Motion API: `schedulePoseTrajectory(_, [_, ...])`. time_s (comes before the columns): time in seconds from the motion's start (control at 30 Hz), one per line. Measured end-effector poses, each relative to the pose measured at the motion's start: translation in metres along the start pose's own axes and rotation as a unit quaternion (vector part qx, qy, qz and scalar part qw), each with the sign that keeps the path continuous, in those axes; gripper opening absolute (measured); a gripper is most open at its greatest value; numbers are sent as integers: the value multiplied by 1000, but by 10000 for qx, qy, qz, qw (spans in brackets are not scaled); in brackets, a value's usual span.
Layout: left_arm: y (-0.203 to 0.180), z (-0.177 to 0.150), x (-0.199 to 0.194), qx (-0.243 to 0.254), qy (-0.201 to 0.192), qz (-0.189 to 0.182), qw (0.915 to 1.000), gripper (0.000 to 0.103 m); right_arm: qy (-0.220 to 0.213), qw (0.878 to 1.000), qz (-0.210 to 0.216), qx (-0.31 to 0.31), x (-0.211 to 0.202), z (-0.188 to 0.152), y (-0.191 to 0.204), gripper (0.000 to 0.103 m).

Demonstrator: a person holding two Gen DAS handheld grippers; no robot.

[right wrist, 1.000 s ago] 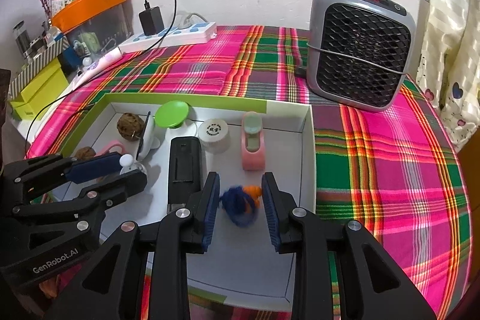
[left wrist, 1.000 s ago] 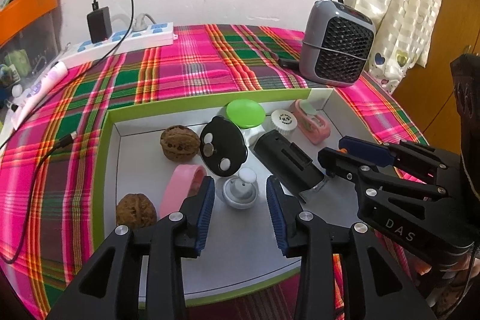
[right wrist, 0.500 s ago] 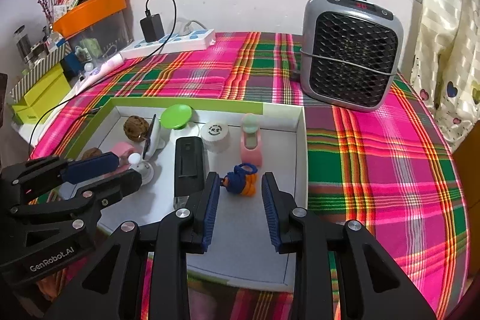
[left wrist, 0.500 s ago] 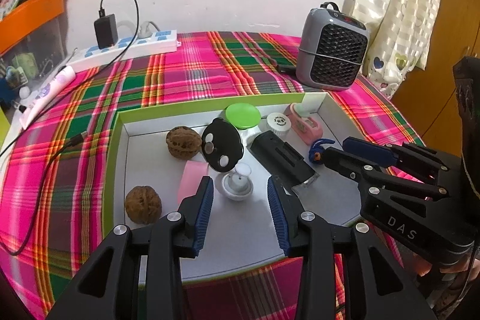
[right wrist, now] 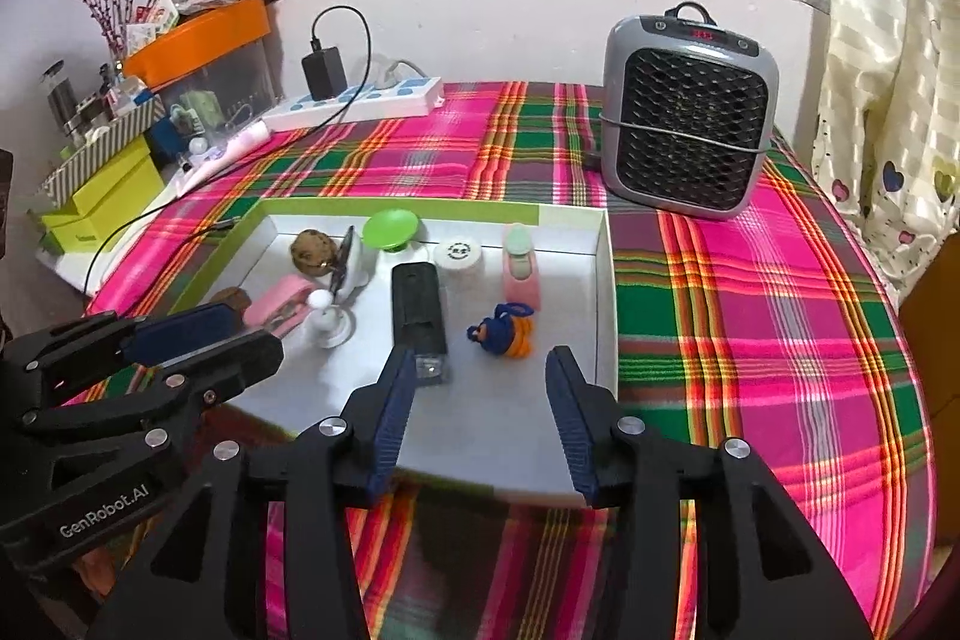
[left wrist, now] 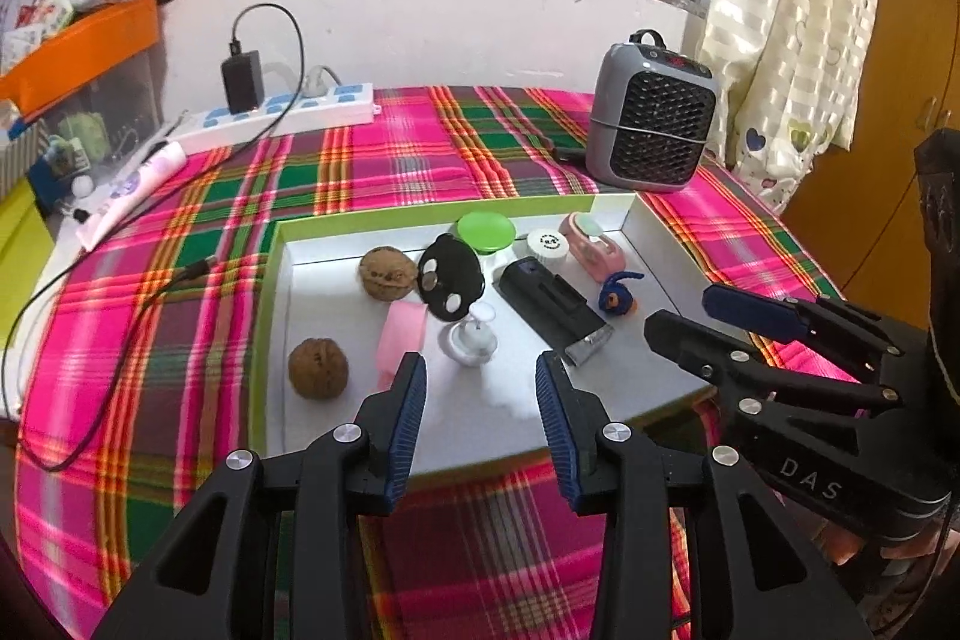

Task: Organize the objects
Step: 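Withdraw both open grippers up and away from the box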

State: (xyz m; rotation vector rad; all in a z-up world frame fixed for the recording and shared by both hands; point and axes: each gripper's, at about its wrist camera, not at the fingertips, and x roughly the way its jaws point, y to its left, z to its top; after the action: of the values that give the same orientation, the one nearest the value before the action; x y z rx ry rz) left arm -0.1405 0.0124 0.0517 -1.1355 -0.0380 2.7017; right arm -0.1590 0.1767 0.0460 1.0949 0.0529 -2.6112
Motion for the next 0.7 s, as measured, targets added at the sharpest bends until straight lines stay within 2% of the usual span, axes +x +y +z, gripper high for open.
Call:
schedulePoseTrajectory(0.4, [-2,-23,-32,-32,-176,200,9996,38,-90,9999,27,-80,-25,-18,15,47])
schedulePoseTrajectory(0.7, [-2,-42,-38,-103,-62,318,9994,39,-11,10000,13,-63,-31,-35,20,47])
